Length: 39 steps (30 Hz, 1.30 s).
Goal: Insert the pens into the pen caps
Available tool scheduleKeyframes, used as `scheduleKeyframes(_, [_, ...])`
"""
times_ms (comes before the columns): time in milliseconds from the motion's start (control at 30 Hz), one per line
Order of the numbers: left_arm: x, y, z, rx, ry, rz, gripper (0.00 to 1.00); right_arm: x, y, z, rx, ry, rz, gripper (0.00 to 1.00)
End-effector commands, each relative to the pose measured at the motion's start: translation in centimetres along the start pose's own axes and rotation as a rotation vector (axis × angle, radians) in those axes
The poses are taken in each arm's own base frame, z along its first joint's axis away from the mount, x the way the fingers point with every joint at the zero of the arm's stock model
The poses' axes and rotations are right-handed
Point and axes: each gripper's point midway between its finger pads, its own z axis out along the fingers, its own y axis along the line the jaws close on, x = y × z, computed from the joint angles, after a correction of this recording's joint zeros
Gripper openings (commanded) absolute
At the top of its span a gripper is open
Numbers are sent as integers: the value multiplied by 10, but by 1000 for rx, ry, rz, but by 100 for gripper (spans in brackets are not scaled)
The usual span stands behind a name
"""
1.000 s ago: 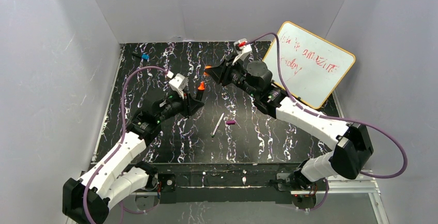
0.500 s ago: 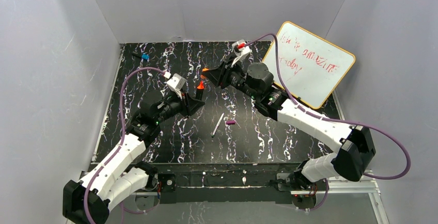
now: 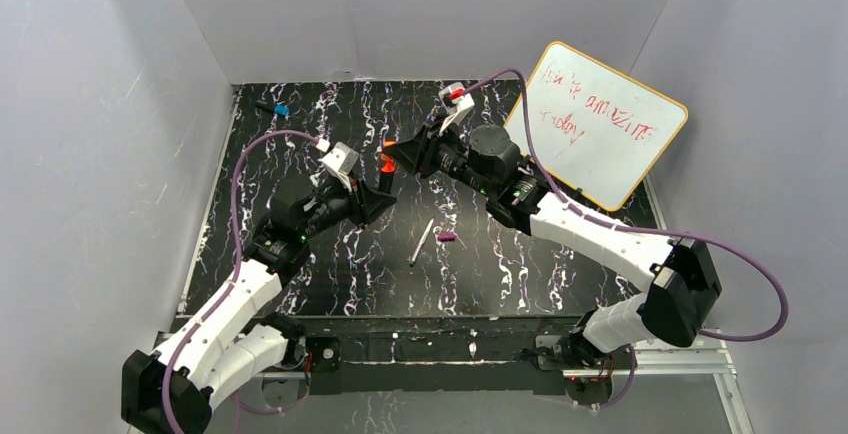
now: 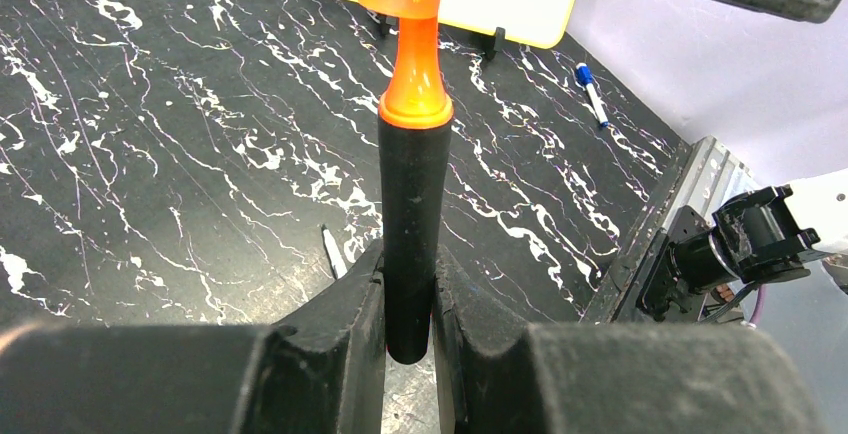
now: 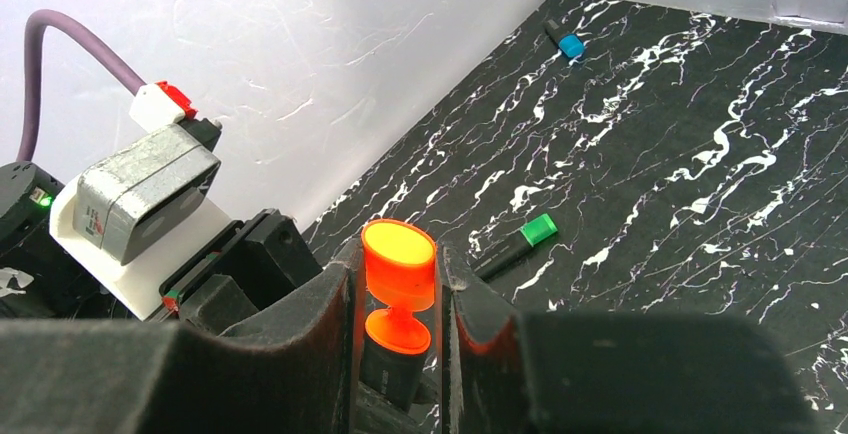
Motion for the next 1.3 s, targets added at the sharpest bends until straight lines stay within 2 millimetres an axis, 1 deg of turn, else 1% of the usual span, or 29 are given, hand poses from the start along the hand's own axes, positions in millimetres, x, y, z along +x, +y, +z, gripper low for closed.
scheduleKeyframes(0, [-14, -5, -5, 15, -51, 31, 0, -7, 16, 4, -50, -24, -4, 1])
scheduleKeyframes(367, [-22, 0, -8, -12, -79, 51, 0, 7, 14, 3, -50, 31, 14, 1])
scheduleKeyframes(633, [-27, 0, -10, -13, -94, 61, 0, 27, 20, 2, -80, 91, 29, 1])
scheduleKeyframes(733, [-29, -1, -11, -13, -105, 65, 0, 28, 21, 2, -83, 100, 30, 1])
scheduleKeyframes(800, [-32, -2, -11, -7, -113, 66, 0, 25, 22, 4, -82, 101, 22, 1])
scheduleKeyframes(933, [-36, -4, -11, 0, -128, 70, 0, 25, 22, 3, -76, 105, 20, 1])
scheduleKeyframes(1100, [-42, -2, -12, -15, -143, 80, 0, 32, 24, 5, -91, 123, 27, 1])
scheduleKeyframes(1267, [-53, 2, -13, -48, -164, 119, 0, 40, 27, 1, -96, 133, 26, 1])
